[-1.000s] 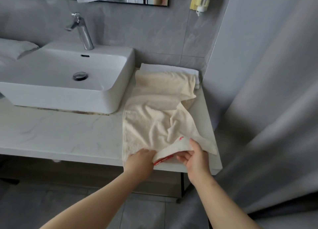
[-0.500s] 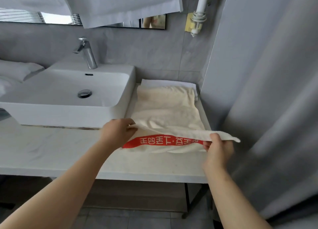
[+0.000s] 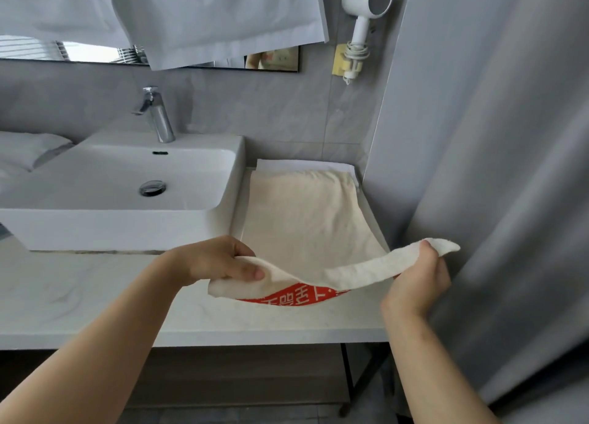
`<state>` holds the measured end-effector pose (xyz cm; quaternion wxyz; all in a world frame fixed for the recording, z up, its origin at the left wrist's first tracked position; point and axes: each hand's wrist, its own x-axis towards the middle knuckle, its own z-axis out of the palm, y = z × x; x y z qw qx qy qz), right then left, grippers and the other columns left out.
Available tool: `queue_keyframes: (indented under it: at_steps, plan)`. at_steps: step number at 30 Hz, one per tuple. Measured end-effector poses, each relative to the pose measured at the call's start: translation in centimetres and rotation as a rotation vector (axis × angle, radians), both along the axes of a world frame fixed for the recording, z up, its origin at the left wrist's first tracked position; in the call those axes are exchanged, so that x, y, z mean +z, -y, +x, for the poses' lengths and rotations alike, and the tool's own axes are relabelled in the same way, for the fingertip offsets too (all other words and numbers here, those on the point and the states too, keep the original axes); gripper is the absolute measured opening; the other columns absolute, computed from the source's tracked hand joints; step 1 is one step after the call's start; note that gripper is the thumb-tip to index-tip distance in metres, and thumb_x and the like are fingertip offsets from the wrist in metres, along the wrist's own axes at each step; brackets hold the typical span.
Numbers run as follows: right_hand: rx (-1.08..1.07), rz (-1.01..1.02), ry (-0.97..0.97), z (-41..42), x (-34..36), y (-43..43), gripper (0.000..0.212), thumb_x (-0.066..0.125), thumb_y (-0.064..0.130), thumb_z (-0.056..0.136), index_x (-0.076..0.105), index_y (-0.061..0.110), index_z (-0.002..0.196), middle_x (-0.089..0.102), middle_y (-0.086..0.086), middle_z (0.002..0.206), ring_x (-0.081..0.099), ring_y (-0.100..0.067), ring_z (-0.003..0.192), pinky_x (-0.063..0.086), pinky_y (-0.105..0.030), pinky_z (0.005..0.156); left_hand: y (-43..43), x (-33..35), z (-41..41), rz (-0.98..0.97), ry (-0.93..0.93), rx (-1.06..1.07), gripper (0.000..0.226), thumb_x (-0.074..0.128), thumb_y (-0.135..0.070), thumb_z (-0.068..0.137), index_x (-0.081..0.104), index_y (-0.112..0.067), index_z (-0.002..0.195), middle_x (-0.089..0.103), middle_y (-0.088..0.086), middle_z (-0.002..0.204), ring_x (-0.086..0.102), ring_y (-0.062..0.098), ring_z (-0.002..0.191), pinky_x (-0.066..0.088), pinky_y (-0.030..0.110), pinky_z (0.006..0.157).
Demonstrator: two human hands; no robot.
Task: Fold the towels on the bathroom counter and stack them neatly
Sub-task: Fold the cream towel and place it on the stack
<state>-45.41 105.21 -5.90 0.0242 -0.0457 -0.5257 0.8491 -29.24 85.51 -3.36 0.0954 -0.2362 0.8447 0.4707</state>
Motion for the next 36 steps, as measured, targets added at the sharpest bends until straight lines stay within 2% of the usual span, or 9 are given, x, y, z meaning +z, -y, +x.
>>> queue_keyframes:
  at_steps: [4, 8, 12, 16, 19, 21, 26, 29, 36]
  plan:
    - [-0.005, 0.051, -0.053, 0.4, 0.2, 0.6, 0.028, 0.048, 0.018, 0.091, 0.048, 0.016, 0.063, 0.048, 0.004, 0.068, 0.049, -0.013, 0.069, 0.041, -0.028, 0.066, 0.5, -0.2, 0.2, -0.026, -0.031, 0.03, 0.013, 0.065, -0.03, 0.085, 0.069, -0.021, 0.077, 0.067, -0.01, 0.069, 0.064, 0.009, 0.072, 0.049, 0.016, 0.063]
    - [0.027, 0.097, -0.017, 0.3, 0.0, 1.6, 0.024, 0.049, 0.015, 0.093, 0.053, 0.017, 0.07, 0.054, 0.006, 0.07, 0.053, -0.005, 0.061, 0.045, -0.016, 0.049, 1.8, -0.3, -0.3, -0.196, -0.158, 0.211, 0.021, 0.063, -0.027, 0.088, 0.064, -0.022, 0.068, 0.06, -0.009, 0.063, 0.057, 0.008, 0.062, 0.042, 0.013, 0.051]
    - [0.04, 0.164, 0.008, -0.3, -0.8, 2.7, 0.02, 0.051, 0.015, 0.091, 0.055, 0.016, 0.072, 0.054, 0.003, 0.067, 0.051, -0.009, 0.059, 0.041, -0.013, 0.042, 3.5, -0.7, -0.7, -0.319, -0.205, 0.268, 0.014, 0.063, -0.025, 0.088, 0.063, -0.026, 0.075, 0.062, -0.008, 0.074, 0.057, 0.011, 0.071, 0.04, 0.017, 0.056]
    - [0.041, 0.182, 0.022, -1.3, -1.2, 4.1, 0.015, 0.051, 0.016, 0.091, 0.056, 0.012, 0.078, 0.053, 0.001, 0.066, 0.05, -0.01, 0.056, 0.042, -0.014, 0.042, 4.9, -0.9, -1.7, -0.395, -0.235, 0.313, 0.007, 0.057, -0.023, 0.091, 0.064, -0.024, 0.089, 0.063, -0.005, 0.085, 0.058, 0.016, 0.082, 0.043, 0.02, 0.062]
    - [0.043, 0.194, 0.017, -2.3, -1.2, 5.1, 0.011, 0.051, 0.017, 0.091, 0.058, 0.008, 0.087, 0.054, 0.001, 0.068, 0.05, -0.009, 0.056, 0.042, -0.015, 0.043, 5.6, -0.7, -3.0, -0.452, -0.254, 0.335, 0.016, 0.051, -0.022, 0.094, 0.065, -0.019, 0.101, 0.062, -0.004, 0.092, 0.055, 0.016, 0.085, 0.04, 0.018, 0.062]
    - [0.049, 0.213, 0.012, -3.3, -1.3, 5.9, 0.013, 0.051, 0.018, 0.09, 0.058, 0.008, 0.087, 0.055, 0.0, 0.069, 0.05, -0.009, 0.056, 0.042, -0.015, 0.044, 6.0, -0.6, -4.0, -0.484, -0.272, 0.362, 0.019, 0.05, -0.021, 0.095, 0.065, -0.017, 0.106, 0.06, -0.004, 0.093, 0.053, 0.016, 0.086, 0.039, 0.02, 0.067]
    - [0.081, 0.247, 0.022, -6.6, -1.2, 8.0, 0.016, 0.051, 0.021, 0.092, 0.059, 0.008, 0.087, 0.055, -0.001, 0.068, 0.049, -0.009, 0.053, 0.041, -0.016, 0.044, 8.0, -1.0, -7.0, -0.507, -0.298, 0.435, 0.023, 0.047, -0.021, 0.097, 0.066, -0.015, 0.108, 0.059, -0.004, 0.093, 0.054, 0.018, 0.089, 0.041, 0.025, 0.072]
    - [0.108, 0.253, 0.044, -9.3, -1.2, 9.5, 0.02, 0.049, 0.023, 0.093, 0.058, 0.011, 0.079, 0.055, 0.0, 0.064, 0.048, -0.009, 0.05, 0.042, -0.019, 0.048, 9.8, -1.3, -9.1, -0.524, -0.299, 0.462, 0.022, 0.048, -0.021, 0.096, 0.066, -0.016, 0.107, 0.061, -0.003, 0.093, 0.056, 0.019, 0.091, 0.042, 0.026, 0.074]
    - [0.182, 0.333, 0.056, -16.0, -1.7, 14.0, 0.025, 0.048, 0.024, 0.095, 0.056, 0.013, 0.075, 0.056, -0.002, 0.063, 0.049, -0.01, 0.049, 0.041, -0.022, 0.05, 14.3, -2.3, -15.1, -0.54, -0.237, 0.52, 0.024, 0.049, -0.023, 0.096, 0.065, -0.015, 0.112, 0.065, 0.005, 0.105, 0.054, 0.022, 0.09, 0.048, 0.03, 0.08]
